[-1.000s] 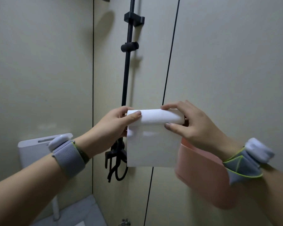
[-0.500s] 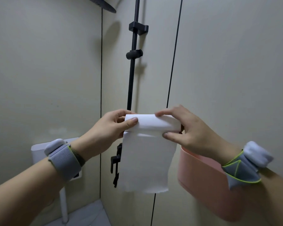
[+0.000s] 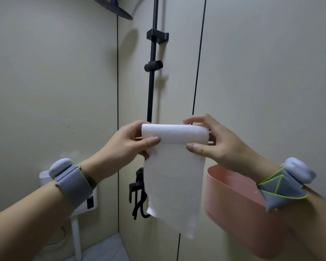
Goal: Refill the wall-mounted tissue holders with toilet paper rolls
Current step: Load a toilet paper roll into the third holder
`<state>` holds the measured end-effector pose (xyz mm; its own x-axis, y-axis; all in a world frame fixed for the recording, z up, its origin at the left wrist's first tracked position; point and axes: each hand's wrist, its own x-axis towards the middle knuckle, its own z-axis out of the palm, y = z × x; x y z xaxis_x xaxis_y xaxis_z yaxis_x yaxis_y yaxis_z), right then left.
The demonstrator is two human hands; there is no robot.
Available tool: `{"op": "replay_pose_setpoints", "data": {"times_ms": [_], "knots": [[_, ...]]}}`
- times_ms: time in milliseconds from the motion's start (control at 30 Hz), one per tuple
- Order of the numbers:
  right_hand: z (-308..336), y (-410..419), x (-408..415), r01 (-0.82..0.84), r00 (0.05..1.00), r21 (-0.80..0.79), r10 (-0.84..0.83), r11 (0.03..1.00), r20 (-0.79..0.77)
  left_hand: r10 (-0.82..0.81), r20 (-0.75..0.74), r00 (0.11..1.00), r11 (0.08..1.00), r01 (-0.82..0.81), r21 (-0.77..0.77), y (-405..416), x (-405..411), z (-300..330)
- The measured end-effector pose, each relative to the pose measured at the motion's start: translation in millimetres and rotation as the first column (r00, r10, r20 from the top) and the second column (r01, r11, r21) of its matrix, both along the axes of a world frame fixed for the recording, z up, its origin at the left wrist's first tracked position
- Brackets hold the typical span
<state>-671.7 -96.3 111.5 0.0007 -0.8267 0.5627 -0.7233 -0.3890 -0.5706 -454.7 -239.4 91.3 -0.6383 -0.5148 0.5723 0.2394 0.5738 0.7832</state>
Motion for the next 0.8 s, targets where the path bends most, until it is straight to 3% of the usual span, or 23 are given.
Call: {"op": "replay_pose_setpoints", "data": {"times_ms": [133,267,333,467,600,734,800], "knots": [[8.1,1.8,-10.3,0.067,0.998,0.044,-0.066,0.997,-0.019,0.050,-0.036,0.998,0.998,-0.051,-0.023,4.5,-24.6,9.4],[25.5,18.6,-31.6,0.245,0.970,-0.114,-0.242,0.963,0.038,0.012,-0.128,0.992,1.000,-0.012,0.001,16.9,-67.2,31.4],[38.9,35.6,-46.4,0.343,0.939,-0.250,-0.341,0.906,0.052,0.010,-0.068,0.998,1.000,-0.011,-0.023,20.8,-86.2,33.9],[61.6,75.2,-78.6,0.514,0.835,-0.425,-0.548,0.745,0.049,-0.063,0.186,0.981,0.995,0.076,-0.060,33.3,-122.6,7.6],[66.0,93.8,-92.5,0.598,0.734,-0.445,-0.679,0.666,-0.031,-0.018,0.202,0.979,0.998,0.028,-0.048,42.6,-163.0,-7.8],[59.5,98.6,-91.9,0.634,0.683,-0.424,-0.726,0.647,-0.087,-0.048,0.143,0.989,0.998,0.042,0.048,54.9,-194.8,-7.6],[55.9,99.3,-90.9,0.634,0.683,-0.405,-0.723,0.658,-0.107,-0.093,0.240,0.966,0.996,0.090,0.024,57.4,-200.3,-12.8]]}}
